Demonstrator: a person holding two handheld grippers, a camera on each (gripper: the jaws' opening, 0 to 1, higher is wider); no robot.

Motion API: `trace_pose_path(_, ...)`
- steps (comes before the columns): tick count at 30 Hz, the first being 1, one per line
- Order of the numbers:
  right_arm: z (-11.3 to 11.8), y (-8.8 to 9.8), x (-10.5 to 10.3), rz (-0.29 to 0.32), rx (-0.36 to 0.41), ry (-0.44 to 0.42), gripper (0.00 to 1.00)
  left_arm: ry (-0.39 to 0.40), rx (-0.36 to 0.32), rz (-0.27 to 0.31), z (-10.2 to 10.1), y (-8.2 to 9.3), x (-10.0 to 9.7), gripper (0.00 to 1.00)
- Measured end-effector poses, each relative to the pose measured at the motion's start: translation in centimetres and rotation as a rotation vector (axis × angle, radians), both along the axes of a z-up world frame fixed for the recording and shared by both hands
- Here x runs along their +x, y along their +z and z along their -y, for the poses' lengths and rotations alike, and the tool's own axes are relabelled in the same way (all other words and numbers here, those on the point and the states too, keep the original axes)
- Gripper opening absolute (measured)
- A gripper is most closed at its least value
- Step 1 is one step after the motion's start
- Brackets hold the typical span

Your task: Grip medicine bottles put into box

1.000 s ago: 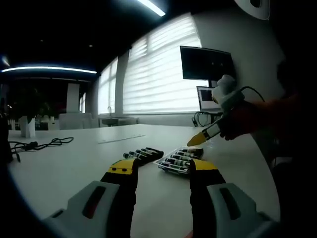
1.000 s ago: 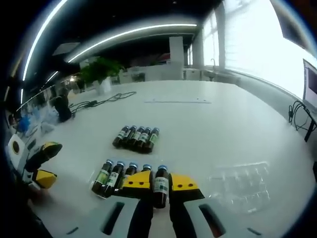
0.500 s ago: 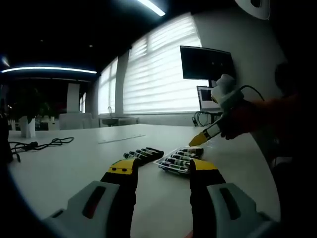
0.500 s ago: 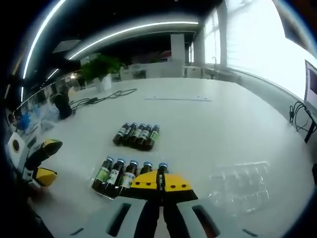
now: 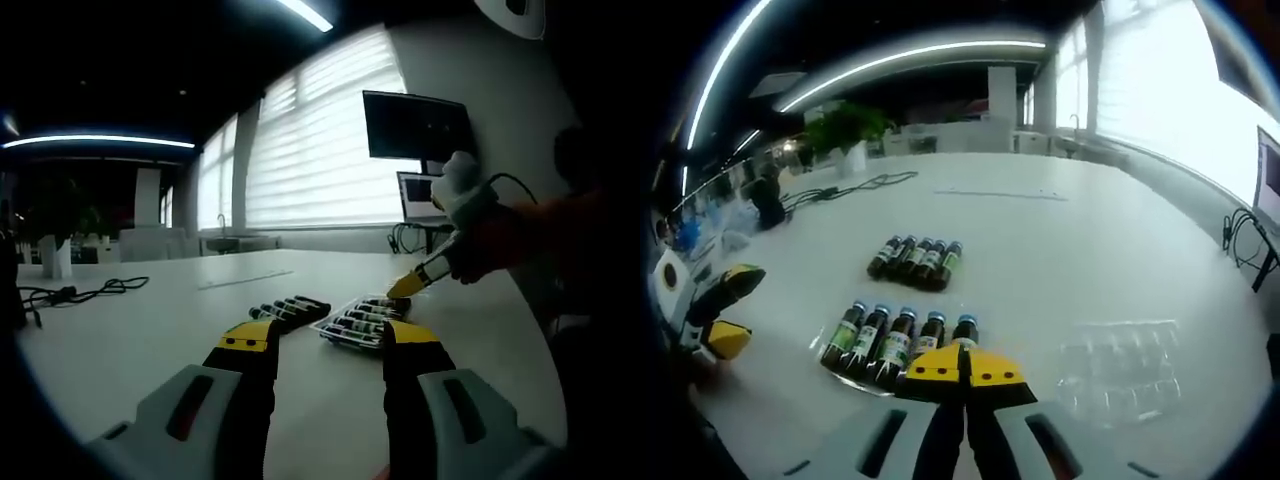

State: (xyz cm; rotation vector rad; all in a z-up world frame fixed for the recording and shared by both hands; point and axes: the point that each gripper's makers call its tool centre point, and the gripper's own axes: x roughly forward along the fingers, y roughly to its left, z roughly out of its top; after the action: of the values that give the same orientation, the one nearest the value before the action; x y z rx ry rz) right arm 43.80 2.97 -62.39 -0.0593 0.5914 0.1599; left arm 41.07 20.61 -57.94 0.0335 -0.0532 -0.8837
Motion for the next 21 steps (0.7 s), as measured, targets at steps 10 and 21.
trace_pose_path(10, -0.06, -0.68, -0.19, 0.019, -0.085, 0.016, 0.0, 0.002, 0.003, 0.001, 0.02, -0.04, 0.0, 0.34)
trace_pose_path(21, -0.15, -0.14, -0.08, -0.001, -0.033, 0.036, 0.0, 0.002, 0.008, 0.002, 0.04, -0.08, -0.03, 0.34)
